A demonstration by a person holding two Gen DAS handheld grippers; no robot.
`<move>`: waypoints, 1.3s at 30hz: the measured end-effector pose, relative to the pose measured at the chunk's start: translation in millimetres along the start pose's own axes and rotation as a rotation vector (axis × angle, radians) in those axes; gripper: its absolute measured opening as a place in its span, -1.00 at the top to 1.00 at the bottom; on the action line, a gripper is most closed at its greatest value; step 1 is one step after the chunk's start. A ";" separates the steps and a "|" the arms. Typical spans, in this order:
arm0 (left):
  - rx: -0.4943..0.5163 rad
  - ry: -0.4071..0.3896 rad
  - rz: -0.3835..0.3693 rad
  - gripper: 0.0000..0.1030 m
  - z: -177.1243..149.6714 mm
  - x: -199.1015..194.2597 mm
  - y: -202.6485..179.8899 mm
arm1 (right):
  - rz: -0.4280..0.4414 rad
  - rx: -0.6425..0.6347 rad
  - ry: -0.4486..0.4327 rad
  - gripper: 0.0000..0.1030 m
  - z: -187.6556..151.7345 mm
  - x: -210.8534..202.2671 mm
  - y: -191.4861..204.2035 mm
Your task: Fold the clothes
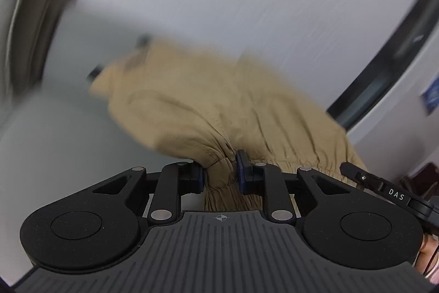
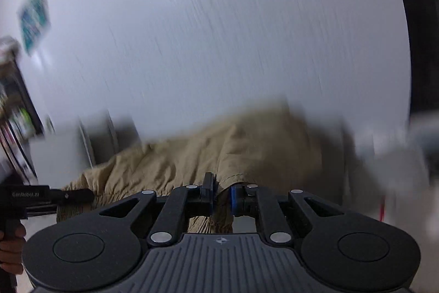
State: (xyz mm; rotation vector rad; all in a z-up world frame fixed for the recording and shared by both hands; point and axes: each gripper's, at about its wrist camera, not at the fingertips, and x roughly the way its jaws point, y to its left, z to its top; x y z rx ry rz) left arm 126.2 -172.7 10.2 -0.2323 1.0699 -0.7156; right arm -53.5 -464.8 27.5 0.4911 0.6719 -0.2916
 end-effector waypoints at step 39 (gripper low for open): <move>0.061 0.191 0.212 -0.06 -187.8 30.7 57.4 | -0.185 0.075 0.264 -0.28 -157.5 17.9 -58.1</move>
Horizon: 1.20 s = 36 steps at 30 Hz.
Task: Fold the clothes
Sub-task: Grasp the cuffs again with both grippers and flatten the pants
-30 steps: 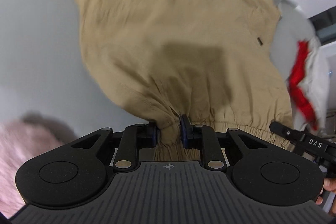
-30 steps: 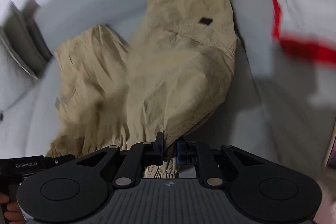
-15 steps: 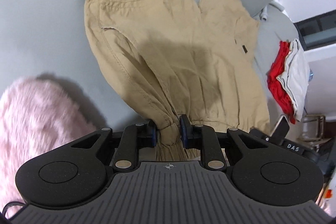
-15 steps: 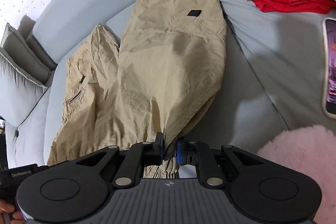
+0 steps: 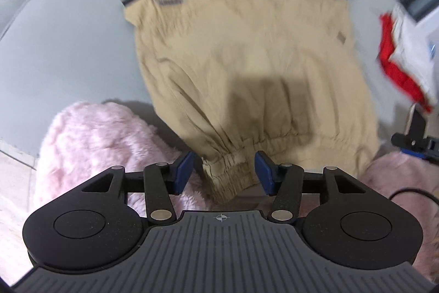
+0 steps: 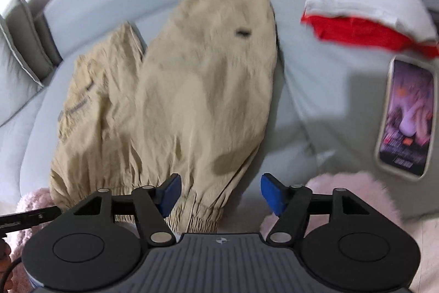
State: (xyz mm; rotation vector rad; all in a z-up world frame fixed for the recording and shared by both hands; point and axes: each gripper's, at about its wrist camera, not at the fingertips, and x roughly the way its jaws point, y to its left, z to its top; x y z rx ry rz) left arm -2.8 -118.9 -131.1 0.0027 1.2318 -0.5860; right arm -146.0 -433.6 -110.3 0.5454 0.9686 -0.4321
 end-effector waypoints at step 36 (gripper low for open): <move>0.147 -0.077 -0.003 0.42 18.4 34.0 -30.5 | -0.103 -0.133 -0.032 0.66 -8.5 30.6 24.1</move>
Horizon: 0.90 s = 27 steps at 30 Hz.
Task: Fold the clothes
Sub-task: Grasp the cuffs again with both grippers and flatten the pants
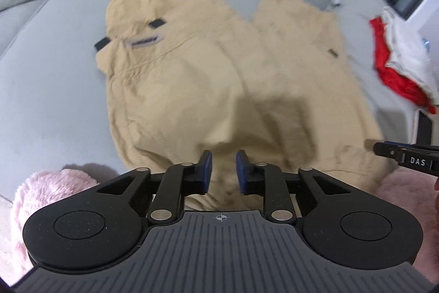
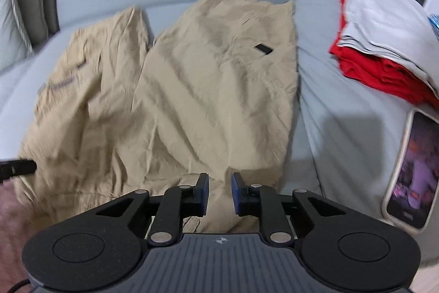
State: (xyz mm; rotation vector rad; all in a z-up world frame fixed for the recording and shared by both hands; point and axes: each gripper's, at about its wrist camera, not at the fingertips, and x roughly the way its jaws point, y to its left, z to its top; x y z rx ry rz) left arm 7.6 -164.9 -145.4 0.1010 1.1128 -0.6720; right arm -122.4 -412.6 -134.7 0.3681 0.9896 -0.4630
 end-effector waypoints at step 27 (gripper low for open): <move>0.131 0.097 -0.020 0.36 -1.6 18.8 -44.5 | 0.120 0.212 -0.040 0.38 8.7 0.6 -50.4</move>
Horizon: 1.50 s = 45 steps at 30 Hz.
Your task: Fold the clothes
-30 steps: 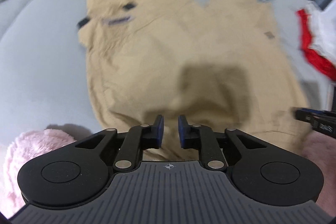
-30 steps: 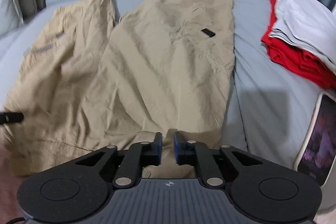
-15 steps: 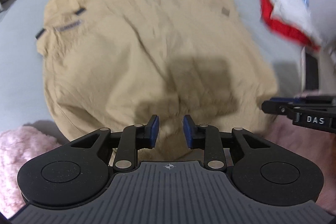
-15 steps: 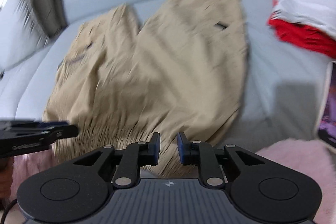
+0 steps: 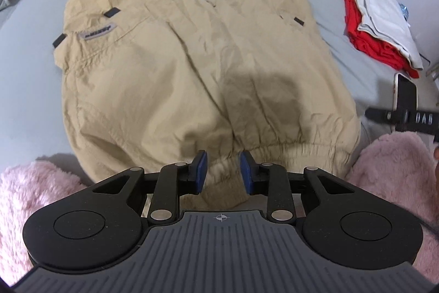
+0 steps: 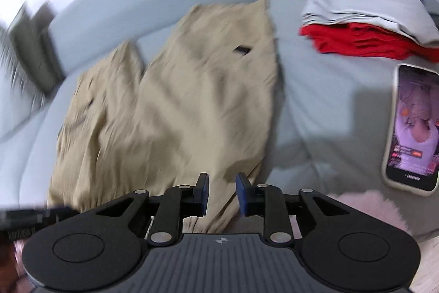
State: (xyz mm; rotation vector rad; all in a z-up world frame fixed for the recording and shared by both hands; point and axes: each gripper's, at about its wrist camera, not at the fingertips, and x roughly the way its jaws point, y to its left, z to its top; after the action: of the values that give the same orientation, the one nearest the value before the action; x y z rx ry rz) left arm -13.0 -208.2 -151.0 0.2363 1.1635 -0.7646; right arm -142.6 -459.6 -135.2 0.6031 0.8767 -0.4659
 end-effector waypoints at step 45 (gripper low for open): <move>-0.005 0.105 0.059 0.29 10.5 47.0 11.8 | -0.091 0.083 0.071 0.96 45.3 73.2 -27.6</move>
State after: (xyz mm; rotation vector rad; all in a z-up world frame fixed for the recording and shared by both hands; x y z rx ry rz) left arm 11.0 -225.0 -191.1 0.3083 1.2520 -0.7035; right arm -92.6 -519.6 -180.9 0.6613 0.9589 -0.5677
